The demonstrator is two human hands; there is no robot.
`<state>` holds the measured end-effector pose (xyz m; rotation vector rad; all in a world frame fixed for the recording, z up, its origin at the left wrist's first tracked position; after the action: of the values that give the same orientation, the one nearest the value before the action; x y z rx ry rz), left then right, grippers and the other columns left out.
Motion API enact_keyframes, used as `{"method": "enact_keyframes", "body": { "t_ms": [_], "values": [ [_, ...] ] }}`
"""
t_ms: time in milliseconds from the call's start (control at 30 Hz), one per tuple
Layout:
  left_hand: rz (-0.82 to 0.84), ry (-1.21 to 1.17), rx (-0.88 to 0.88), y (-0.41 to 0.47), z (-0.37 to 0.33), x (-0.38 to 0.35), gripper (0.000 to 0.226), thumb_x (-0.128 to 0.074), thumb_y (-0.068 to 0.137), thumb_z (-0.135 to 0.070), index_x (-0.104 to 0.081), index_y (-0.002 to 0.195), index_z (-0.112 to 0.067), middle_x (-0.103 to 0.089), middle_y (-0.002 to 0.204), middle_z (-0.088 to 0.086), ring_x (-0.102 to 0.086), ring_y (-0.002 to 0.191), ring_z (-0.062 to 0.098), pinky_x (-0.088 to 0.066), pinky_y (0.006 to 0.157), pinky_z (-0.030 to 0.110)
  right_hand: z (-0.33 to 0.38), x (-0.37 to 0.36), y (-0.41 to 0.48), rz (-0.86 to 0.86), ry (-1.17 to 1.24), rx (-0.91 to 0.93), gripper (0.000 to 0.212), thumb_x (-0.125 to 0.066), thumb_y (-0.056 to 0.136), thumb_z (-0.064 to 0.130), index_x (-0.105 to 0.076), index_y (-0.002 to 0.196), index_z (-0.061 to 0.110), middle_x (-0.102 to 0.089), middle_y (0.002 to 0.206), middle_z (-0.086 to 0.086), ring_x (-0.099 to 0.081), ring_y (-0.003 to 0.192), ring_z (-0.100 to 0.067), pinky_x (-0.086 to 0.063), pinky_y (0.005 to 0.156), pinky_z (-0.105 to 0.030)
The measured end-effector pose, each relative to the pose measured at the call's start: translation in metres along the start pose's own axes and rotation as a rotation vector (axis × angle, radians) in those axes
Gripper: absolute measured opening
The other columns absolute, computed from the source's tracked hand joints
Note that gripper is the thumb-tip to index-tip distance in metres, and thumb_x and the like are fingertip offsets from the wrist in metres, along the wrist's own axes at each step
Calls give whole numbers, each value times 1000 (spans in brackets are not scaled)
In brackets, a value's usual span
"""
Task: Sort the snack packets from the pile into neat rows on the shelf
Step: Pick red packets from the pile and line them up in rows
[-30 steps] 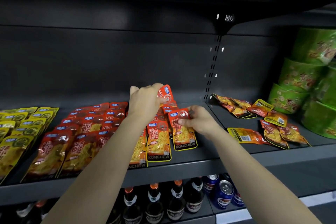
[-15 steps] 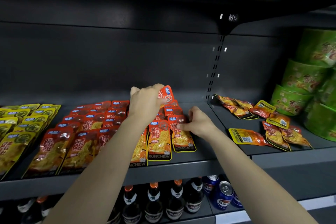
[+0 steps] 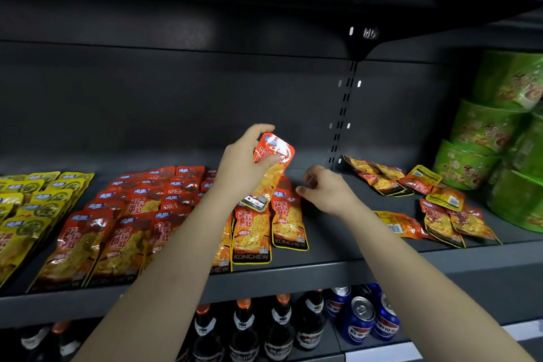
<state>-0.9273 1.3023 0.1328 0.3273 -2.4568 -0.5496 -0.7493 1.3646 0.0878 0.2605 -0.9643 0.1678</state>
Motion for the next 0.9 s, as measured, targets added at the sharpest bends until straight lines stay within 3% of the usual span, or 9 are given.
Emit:
{"method": "enact_keyframes", "body": {
  "t_ms": [67,233,433,600,733,900],
  "values": [
    [16,-52,13,-2,2,-5,42,-71,85,-29,-53,122,-37,-64,111,-10,-64,98,12,-56,82,32,-3,1,1,-14,-7,2,29,-65,88,31,-58,110,12,-62,102,-3,-58,97,-21,-41,73,-25],
    [65,-56,75,-10,5,-22,35,-75,80,-36,-56,110,-36,-63,105,-15,-63,94,7,-57,81,38,-10,-1,2,-38,-25,8,24,-65,88,27,-60,105,12,-66,102,-5,-60,96,-23,-39,70,-25],
    [138,-89,133,-28,13,-42,34,-76,79,-35,-53,105,-37,-64,105,-10,-67,88,12,-58,77,43,-16,-2,3,-52,-21,25,19,-64,87,24,-63,101,12,-67,101,-5,-61,95,-24,-44,72,-28],
    [169,-47,124,-35,12,-47,35,-74,81,-32,-55,110,-28,-63,104,-8,-59,79,5,-46,66,22,-18,-3,3,-55,13,23,18,-64,86,20,-64,101,12,-68,101,-5,-62,93,-23,-46,74,-27],
    [184,-12,129,-36,12,-46,38,-74,81,-32,-55,114,-25,-62,109,-9,-60,93,10,-45,74,23,-18,-5,4,-60,15,27,19,-64,86,19,-64,103,11,-69,102,-6,-63,95,-23,-50,80,-31],
    [222,77,138,-36,14,-46,45,-79,76,-33,-54,112,-27,-62,111,-5,-60,98,13,-52,84,35,-20,-8,5,-73,9,29,19,-65,85,21,-64,103,12,-69,102,-6,-64,96,-23,-52,82,-33]
  ]
}}
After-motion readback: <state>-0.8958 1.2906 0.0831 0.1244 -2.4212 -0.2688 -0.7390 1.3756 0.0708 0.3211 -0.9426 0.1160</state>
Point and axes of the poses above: each hand's wrist, its own y-axis towards the middle knuckle, its own x-axis out of the back of the hand, z = x × y, the point moved 3 cm from there along y, towards the middle knuckle
